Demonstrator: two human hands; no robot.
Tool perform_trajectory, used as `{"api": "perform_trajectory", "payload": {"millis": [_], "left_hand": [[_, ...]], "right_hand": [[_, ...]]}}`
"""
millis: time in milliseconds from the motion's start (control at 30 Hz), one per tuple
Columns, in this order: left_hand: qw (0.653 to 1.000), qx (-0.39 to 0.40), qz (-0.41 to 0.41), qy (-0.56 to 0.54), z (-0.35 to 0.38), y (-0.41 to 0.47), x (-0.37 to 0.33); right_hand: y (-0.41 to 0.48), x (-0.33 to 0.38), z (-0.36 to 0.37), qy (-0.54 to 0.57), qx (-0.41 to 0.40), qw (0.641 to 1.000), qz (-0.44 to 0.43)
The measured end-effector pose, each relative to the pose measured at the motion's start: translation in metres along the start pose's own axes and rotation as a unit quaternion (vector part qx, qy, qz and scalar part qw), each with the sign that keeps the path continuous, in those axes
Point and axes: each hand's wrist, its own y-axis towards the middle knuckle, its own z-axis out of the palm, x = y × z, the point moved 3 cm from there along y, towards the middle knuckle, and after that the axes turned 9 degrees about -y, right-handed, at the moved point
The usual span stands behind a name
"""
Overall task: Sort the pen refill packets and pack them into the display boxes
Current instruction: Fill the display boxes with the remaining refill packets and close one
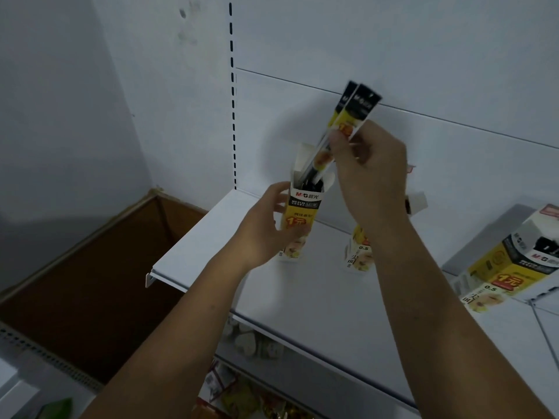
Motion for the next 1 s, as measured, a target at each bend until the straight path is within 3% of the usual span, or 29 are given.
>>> {"api": "perform_trajectory", "payload": {"millis": [300, 700, 767, 900, 1000], "left_hand": [[0.999, 0.005, -0.01, -0.037, 0.005, 0.0, 0.012], [0.999, 0.018, -0.021, -0.03, 0.006, 0.013, 0.02], [1.0, -0.001, -0.014, 0.003, 0.002, 0.006, 0.023], [0.991, -0.117, 0.027, 0.061, -0.018, -0.015, 0.019], [0.986, -0.124, 0.061, 0.093, -0.031, -0.026, 0.01]], "right_hand": [[-0.009, -0.015, 0.018, -0.114, 0.055, 0.992, 0.013], [-0.018, -0.01, 0.008, -0.104, 0.02, 0.994, 0.01], [-0.029, -0.009, 0.007, -0.11, 0.026, 0.994, 0.001], [-0.058, -0.011, 0.006, -0.134, 0.047, 0.989, -0.03], [-0.079, -0.019, 0.004, -0.159, 0.077, 0.984, -0.024]]}}
